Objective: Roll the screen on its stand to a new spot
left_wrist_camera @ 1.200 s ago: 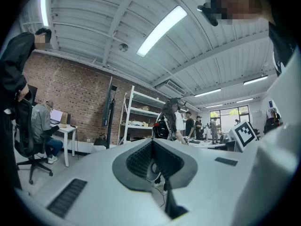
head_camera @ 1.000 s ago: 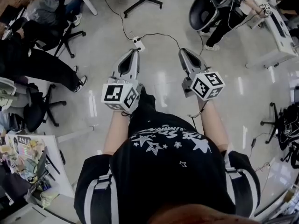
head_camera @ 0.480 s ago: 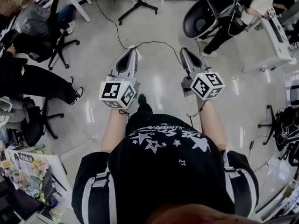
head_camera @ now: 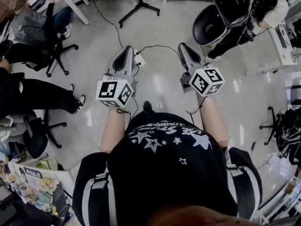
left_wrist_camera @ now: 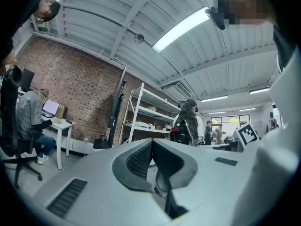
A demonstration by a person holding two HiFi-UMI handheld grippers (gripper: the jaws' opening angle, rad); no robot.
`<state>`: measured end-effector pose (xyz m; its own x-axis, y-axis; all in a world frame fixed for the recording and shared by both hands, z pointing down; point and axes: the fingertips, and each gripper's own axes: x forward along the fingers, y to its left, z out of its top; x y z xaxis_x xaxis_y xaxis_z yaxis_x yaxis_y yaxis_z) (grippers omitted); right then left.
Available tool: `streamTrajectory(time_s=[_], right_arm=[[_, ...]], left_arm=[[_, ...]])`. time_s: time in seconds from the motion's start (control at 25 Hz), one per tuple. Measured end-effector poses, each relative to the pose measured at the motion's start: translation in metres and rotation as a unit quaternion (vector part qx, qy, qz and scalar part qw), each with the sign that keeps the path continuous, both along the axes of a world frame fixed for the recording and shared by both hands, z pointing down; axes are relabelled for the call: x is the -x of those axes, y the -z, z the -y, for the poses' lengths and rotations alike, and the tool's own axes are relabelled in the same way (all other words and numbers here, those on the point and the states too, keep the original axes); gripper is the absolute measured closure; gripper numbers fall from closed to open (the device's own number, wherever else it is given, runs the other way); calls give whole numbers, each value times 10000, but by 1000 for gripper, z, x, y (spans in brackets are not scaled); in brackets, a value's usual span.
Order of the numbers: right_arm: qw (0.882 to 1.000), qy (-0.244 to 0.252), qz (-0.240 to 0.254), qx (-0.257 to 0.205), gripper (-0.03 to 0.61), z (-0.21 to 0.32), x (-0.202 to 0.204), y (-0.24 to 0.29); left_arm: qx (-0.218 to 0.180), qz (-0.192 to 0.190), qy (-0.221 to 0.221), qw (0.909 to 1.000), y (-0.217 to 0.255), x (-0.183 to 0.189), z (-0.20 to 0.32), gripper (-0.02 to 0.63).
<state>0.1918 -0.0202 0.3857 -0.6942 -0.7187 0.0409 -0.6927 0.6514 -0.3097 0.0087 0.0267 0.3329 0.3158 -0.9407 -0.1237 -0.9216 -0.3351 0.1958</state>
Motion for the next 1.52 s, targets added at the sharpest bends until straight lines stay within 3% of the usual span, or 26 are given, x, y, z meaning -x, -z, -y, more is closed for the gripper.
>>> streamTrajectory(time_s=[0.44, 0.92, 1.52], right_arm=[[9996, -209, -196, -33, 571, 57, 69, -2], [9995, 79, -173, 262, 571, 107, 77, -24], [9990, 439, -11, 52, 571, 269, 73, -6]], left_arm=[[38, -75, 31, 10000, -6, 80, 56, 603], [279, -231, 52, 9993, -29, 70, 98, 603], [-137, -17, 628, 9979, 21, 74, 242, 603]])
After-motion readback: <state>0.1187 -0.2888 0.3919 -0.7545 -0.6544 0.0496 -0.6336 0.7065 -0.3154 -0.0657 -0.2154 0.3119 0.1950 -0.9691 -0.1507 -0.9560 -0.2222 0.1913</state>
